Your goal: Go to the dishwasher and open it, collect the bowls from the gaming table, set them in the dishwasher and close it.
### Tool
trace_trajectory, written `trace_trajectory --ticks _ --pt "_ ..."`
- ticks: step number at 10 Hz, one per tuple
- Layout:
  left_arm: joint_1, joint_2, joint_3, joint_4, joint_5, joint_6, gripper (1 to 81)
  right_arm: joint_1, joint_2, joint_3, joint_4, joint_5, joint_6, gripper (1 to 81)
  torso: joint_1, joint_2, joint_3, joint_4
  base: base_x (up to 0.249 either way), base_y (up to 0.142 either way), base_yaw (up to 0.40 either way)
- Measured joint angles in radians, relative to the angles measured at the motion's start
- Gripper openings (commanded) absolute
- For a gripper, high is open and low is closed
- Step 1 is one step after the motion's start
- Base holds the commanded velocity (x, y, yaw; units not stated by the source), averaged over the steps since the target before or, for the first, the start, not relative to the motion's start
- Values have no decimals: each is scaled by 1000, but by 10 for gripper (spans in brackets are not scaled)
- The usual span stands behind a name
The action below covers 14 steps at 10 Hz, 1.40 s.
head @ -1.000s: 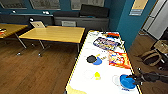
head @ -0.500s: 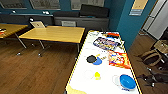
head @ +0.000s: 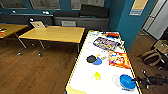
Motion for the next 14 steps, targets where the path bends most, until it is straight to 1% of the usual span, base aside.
trace_trajectory --ticks 2,4,5,6,7,8,9,10,11,12,13,14 --pt "0 -1 0 0 0 0 811 -19 55 -25 8 24 0 811 0 0 0 0 0 0 0" --pt "0 -1 0 0 -1 0 811 -58 70 -29 19 44 0 811 0 0 0 0 0 0 0" --pt "0 -1 0 0 0 0 811 -66 70 -23 19 65 0 811 0 0 0 0 0 0 0" --pt "0 -1 0 0 -1 0 811 -74 75 -12 19 85 -11 10 0 0 0 0 0 0 0" --pt "0 -1 0 0 0 0 811 -91 81 -1 27 112 -18 10 0 0 0 0 0 0 0" --pt "0 -1 0 0 -1 0 811 -111 90 21 34 152 -3 10 0 0 0 0 0 0 0" --pt "0 -2 0 0 1 0 811 -121 89 52 35 173 0 10 0 0 0 0 0 0 0" --pt "0 -2 0 0 1 0 811 -121 66 93 34 177 0 10 0 0 0 0 0 0 0" --pt "-1 -2 0 0 0 0 811 -106 16 144 34 177 1 10 0 0 0 0 0 0 0" --pt "-1 -1 0 0 0 0 811 -67 -55 190 33 172 2 10 0 0 0 0 0 0 0" --pt "-3 1 0 0 0 0 811 -3 -129 236 33 165 4 10 0 0 0 0 0 0 0" --pt "-5 4 0 0 -1 0 811 70 -177 278 33 141 6 10 0 0 0 0 0 0 0"
